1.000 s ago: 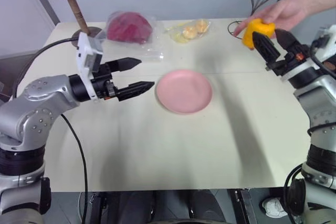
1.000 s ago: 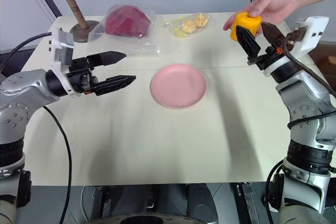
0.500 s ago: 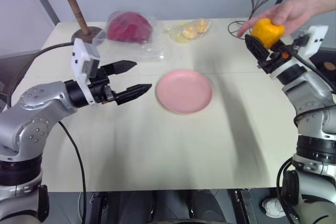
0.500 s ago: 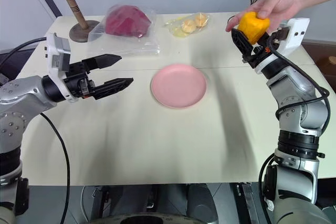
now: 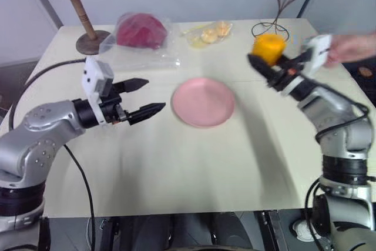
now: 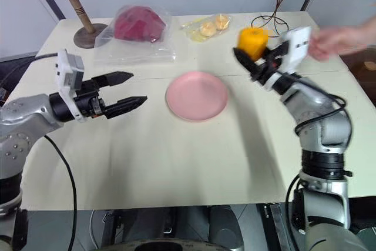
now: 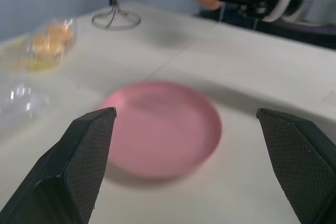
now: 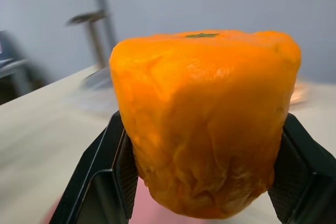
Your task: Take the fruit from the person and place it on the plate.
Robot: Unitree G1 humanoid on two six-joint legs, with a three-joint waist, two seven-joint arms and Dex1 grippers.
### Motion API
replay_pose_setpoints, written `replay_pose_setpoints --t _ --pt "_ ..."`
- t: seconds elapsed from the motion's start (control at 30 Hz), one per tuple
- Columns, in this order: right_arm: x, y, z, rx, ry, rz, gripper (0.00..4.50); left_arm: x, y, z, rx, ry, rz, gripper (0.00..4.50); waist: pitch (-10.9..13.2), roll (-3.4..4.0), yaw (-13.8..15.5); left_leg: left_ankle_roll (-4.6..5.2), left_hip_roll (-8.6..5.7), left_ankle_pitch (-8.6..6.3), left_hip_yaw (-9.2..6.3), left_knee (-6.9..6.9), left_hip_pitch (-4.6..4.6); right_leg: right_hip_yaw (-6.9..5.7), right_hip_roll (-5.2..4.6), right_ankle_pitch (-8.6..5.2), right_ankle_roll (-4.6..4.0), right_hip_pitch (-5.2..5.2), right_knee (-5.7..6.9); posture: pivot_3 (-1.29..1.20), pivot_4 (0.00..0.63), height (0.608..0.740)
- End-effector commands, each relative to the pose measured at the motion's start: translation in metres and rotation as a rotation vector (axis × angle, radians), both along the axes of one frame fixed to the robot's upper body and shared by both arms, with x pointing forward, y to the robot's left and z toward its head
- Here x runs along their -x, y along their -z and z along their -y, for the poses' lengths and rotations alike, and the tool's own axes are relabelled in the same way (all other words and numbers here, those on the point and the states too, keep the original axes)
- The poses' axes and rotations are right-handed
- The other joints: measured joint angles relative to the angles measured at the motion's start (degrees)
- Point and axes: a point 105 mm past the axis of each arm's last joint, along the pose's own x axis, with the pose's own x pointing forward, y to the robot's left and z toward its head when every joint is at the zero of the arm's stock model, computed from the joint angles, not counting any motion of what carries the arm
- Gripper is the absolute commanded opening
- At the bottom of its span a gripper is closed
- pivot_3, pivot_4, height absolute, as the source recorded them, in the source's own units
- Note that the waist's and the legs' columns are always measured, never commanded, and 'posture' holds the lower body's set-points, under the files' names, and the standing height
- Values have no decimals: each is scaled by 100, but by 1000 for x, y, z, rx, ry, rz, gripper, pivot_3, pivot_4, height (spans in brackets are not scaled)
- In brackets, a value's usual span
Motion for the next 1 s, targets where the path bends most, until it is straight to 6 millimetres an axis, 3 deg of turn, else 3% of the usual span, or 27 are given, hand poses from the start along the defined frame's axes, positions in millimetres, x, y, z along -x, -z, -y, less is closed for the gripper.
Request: replay_pose_setpoints --t 0.03,0.17,0.3,0.47,0.5,0.6,0.63,0.83,0.93,1.0 --pt "1 13 -31 16 -62 0 2486 1 9 -6 -58 -33 14 4500 2 2 29 -2 -1 1 0 0 -4 0 -1 0 0 -5 1 0 150 740" --pt "-7 37 -52 62 -75 -38 2486 9 24 -7 -113 -40 -15 4500 2 2 81 -21 -12 12 -1 8 -20 -2 -15 0 0 -16 5 0 150 740" --pt "-9 60 -69 131 -112 -55 2486 12 24 -7 -99 -59 -10 4500 2 1 64 -22 -15 12 -2 9 -21 -6 -19 1 0 -17 4 0 150 740" --pt "-19 74 -66 161 -65 -63 2486 15 24 -4 -87 -71 -3 4500 2 1 38 -25 -13 14 -2 7 -20 -6 -17 1 0 -19 5 0 150 740" --pt "-21 75 -64 154 -60 -64 2986 16 24 -4 -86 -71 -4 4500 2 1 41 -25 -13 14 -1 7 -20 -6 -17 1 0 -19 5 0 150 740" --pt "-24 72 -60 140 -45 -52 4343 17 24 -4 -85 -73 -4 4500 2 1 37 -26 -13 14 -2 7 -20 -5 -17 1 0 -19 5 0 150 740" --pt "-24 71 -59 140 -45 -47 4485 17 24 -4 -81 -75 -3 4500 2 1 36 -26 -13 14 -2 7 -20 -5 -16 1 0 -19 5 0 150 740" --pt "-24 57 -54 151 -22 3 4485 11 17 -6 -51 -97 21 4500 2 1 45 -26 -13 14 -2 7 -20 -6 -16 1 0 -18 5 0 150 740" --pt "-25 30 -30 134 52 71 4485 2 9 -16 -5 -172 68 4500 2 2 58 -26 -14 14 -2 7 -20 -6 -17 1 0 -18 5 0 150 740" --pt "-26 6 8 114 158 111 4485 -10 2 -33 35 -291 117 4500 3 3 77 -26 -14 15 -2 8 -20 -6 -18 1 0 -18 5 0 150 740"
